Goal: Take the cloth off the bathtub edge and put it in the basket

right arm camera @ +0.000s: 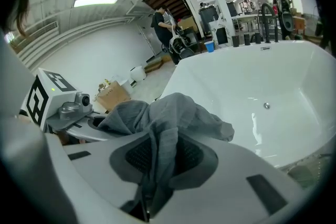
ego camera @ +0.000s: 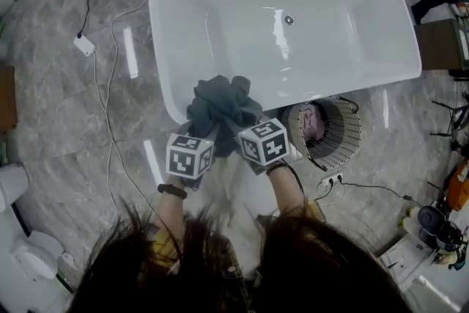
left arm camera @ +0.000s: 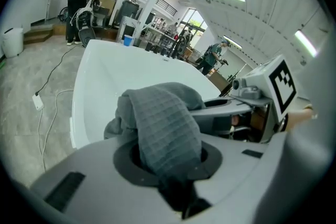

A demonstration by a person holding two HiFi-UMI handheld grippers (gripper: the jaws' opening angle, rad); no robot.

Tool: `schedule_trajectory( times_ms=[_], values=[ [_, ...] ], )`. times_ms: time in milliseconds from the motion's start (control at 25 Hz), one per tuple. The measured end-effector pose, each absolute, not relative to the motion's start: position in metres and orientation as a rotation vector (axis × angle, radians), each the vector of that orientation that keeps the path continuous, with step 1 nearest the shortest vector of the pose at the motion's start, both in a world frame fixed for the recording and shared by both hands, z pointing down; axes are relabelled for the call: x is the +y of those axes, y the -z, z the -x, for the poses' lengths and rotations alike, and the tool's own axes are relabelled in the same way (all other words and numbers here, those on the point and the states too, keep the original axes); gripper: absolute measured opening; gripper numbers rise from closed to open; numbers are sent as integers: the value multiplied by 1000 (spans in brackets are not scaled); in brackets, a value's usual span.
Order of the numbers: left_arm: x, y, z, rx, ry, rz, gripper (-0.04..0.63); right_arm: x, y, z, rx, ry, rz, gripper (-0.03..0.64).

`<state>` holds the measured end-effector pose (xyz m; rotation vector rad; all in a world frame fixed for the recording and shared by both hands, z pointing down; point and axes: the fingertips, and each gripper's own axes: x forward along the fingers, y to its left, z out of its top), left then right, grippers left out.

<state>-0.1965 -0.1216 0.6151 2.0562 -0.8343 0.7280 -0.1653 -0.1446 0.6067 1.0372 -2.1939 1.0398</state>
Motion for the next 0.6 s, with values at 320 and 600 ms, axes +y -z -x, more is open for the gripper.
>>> schedule_trajectory(
  times_ms=[320, 600],
  values=[
    [-125, -585, 173, -798, -736, -2120, 95, -147, -576, 140, -2218, -1061, -1136, 86],
    [-122, -570, 120, -708, -756, -2190, 95, -141, -559, 86, -2206, -1080, -1281, 83]
  ],
)
